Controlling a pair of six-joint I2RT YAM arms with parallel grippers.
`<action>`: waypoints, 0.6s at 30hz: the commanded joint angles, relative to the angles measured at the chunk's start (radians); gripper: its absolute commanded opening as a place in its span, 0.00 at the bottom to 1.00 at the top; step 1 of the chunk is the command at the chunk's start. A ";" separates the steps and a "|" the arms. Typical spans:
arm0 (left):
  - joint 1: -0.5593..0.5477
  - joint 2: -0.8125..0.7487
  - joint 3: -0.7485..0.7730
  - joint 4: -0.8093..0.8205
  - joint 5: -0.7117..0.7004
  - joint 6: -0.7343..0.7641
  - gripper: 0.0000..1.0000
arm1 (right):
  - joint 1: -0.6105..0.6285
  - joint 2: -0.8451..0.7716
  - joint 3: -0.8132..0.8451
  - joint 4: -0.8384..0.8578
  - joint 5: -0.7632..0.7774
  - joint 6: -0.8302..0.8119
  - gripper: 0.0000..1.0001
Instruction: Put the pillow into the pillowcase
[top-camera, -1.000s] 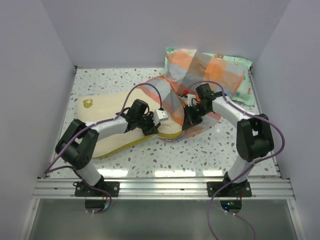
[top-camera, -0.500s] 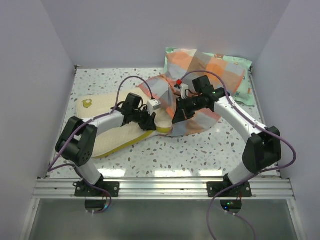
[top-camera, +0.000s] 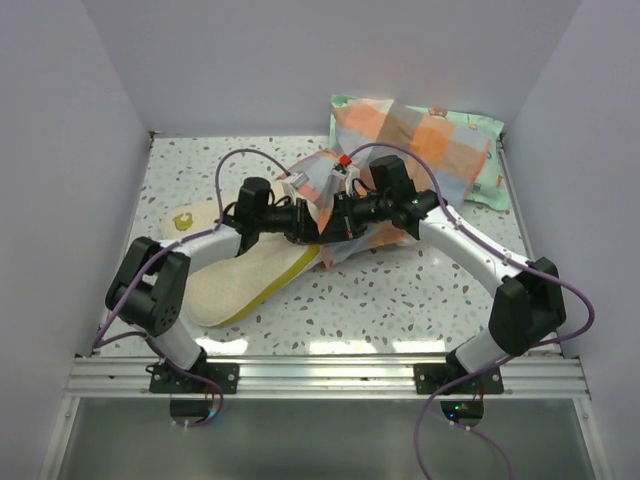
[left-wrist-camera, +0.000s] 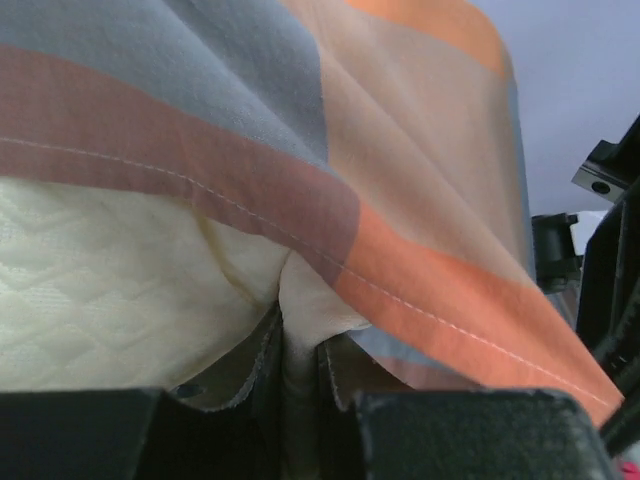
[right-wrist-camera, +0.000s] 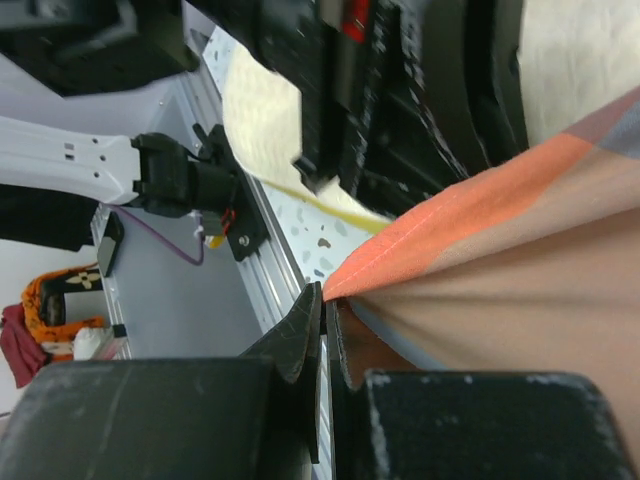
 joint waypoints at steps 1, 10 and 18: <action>-0.009 0.034 -0.020 0.330 0.033 -0.249 0.05 | 0.035 -0.024 0.002 0.076 -0.047 0.082 0.00; 0.105 -0.160 0.070 -0.241 0.097 0.317 0.63 | 0.022 -0.052 -0.046 0.029 0.038 0.055 0.00; 0.085 -0.375 -0.012 -0.771 -0.130 1.160 0.98 | -0.079 -0.052 0.018 0.029 0.035 0.093 0.00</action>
